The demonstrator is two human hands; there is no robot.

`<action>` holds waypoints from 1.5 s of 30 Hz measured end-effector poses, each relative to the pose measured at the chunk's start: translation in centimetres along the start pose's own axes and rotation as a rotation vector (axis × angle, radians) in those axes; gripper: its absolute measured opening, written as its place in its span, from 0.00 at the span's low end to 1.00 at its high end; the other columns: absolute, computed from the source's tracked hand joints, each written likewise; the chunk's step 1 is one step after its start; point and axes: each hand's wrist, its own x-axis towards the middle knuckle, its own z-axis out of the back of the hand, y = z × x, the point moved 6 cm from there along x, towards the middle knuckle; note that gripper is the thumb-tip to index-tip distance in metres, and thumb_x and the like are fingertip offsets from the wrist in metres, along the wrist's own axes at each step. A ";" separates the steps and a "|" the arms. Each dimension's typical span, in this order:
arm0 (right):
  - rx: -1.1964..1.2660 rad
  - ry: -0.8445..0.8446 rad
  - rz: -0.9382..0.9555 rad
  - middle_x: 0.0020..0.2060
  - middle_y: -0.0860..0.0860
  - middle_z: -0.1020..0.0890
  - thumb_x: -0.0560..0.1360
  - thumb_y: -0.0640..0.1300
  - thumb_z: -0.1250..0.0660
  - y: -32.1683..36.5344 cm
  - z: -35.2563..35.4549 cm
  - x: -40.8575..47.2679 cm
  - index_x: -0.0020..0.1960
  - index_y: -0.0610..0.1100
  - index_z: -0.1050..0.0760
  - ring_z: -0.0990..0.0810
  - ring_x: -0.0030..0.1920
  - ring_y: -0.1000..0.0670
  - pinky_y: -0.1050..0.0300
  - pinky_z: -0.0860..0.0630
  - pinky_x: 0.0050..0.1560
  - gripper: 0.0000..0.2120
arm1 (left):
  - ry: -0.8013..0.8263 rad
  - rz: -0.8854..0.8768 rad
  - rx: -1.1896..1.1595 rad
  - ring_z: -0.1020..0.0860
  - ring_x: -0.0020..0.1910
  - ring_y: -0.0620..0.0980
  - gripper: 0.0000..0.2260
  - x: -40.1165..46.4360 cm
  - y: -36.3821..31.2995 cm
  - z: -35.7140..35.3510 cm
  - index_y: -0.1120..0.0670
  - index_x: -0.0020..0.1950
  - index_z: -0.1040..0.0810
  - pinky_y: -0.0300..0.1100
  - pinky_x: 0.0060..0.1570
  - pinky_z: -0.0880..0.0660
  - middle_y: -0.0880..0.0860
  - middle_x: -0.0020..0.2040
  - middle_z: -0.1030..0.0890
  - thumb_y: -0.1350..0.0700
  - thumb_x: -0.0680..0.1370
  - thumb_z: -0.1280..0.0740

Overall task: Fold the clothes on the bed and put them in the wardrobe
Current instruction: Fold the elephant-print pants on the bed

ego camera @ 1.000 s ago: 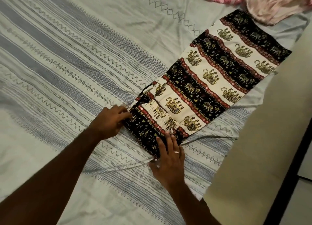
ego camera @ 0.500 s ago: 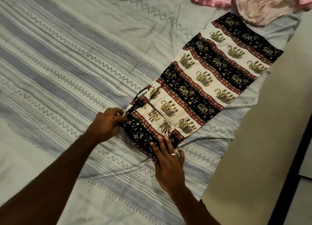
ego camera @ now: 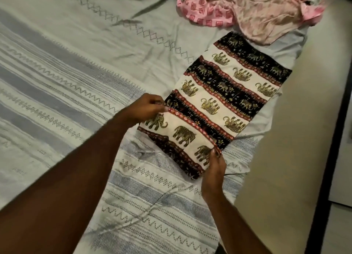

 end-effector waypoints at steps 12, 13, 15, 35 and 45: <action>-0.364 -0.305 -0.114 0.56 0.43 0.19 0.83 0.56 0.40 -1.8 -0.8 4.5 0.70 0.37 0.30 0.19 0.50 0.48 0.52 0.25 0.47 0.26 | -0.339 0.124 0.406 0.20 0.42 0.53 0.26 5.0 4.1 -2.8 0.53 0.47 0.18 0.45 0.46 0.25 0.51 0.40 0.19 0.31 0.79 0.40; -0.373 -0.313 -0.096 0.47 0.46 0.19 0.84 0.55 0.42 -1.7 -1.1 4.7 0.68 0.37 0.29 0.20 0.45 0.51 0.55 0.27 0.42 0.23 | -0.364 0.100 0.461 0.19 0.43 0.54 0.27 5.2 4.0 -3.1 0.54 0.50 0.18 0.47 0.48 0.23 0.52 0.41 0.18 0.32 0.79 0.41; -0.392 -0.314 -0.063 0.36 0.53 0.25 0.85 0.53 0.45 -1.8 -1.7 5.1 0.62 0.38 0.27 0.20 0.39 0.51 0.59 0.28 0.35 0.20 | -0.398 0.071 0.518 0.18 0.44 0.55 0.24 5.7 4.0 -3.6 0.55 0.53 0.19 0.50 0.50 0.22 0.53 0.43 0.16 0.35 0.82 0.42; -0.496 -0.470 0.104 0.28 0.52 0.25 0.83 0.54 0.43 -2.7 4.8 4.4 0.50 0.41 0.24 0.30 0.23 0.56 0.66 0.35 0.20 0.17 | -0.505 -0.064 0.338 0.24 0.32 0.52 0.21 4.9 5.3 -0.8 0.58 0.45 0.25 0.42 0.35 0.30 0.52 0.33 0.24 0.44 0.86 0.46; -0.587 -0.336 0.114 0.29 0.52 0.24 0.80 0.51 0.33 -2.6 4.2 3.9 0.52 0.40 0.22 0.27 0.26 0.56 0.68 0.34 0.22 0.13 | -0.334 -0.116 0.473 0.31 0.26 0.49 0.22 1.8 7.2 0.2 0.52 0.35 0.32 0.42 0.33 0.33 0.51 0.28 0.30 0.45 0.85 0.48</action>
